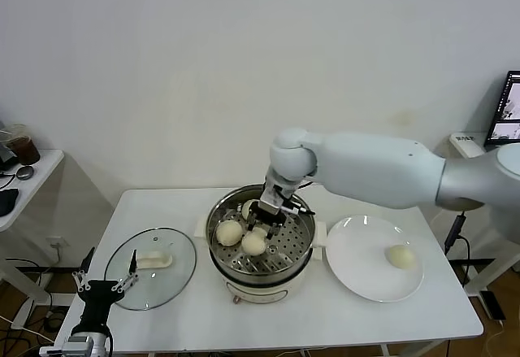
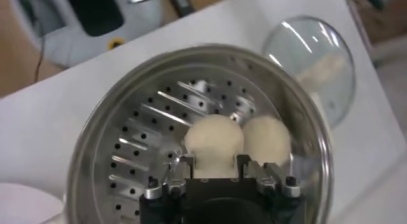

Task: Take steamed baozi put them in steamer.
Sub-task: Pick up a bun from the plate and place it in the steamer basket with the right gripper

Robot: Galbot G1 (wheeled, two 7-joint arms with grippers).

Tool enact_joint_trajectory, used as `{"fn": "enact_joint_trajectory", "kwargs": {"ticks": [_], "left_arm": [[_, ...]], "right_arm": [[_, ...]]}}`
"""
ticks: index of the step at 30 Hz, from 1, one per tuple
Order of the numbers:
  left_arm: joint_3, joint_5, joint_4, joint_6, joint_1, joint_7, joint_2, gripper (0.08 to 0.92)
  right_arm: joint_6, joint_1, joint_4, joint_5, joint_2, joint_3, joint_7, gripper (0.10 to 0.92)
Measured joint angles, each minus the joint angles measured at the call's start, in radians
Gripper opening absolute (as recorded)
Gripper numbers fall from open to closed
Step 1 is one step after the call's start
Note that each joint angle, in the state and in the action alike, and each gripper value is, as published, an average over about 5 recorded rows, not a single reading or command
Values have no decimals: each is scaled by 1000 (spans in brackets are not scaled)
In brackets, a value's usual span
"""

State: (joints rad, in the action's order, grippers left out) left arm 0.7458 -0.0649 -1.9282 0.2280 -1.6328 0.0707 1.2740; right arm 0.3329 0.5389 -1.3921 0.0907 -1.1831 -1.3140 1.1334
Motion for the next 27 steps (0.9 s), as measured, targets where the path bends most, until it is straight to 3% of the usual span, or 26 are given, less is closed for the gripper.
{"fn": "enact_joint_trajectory", "kwargs": {"ticks": [8,21,27], "left_arm": [[0,-1,6,4,1,0,2,823],[-3,-1,10,5,7,0,4,823],[-1,-3,5,5,5,0,-1,823]], "right_arm": [[104,-3,24,-43,-19,-25,23,447],[151,13,21,-43,-11,-13,29,782],[104,54,-1,-4,47,6,50,822]]}}
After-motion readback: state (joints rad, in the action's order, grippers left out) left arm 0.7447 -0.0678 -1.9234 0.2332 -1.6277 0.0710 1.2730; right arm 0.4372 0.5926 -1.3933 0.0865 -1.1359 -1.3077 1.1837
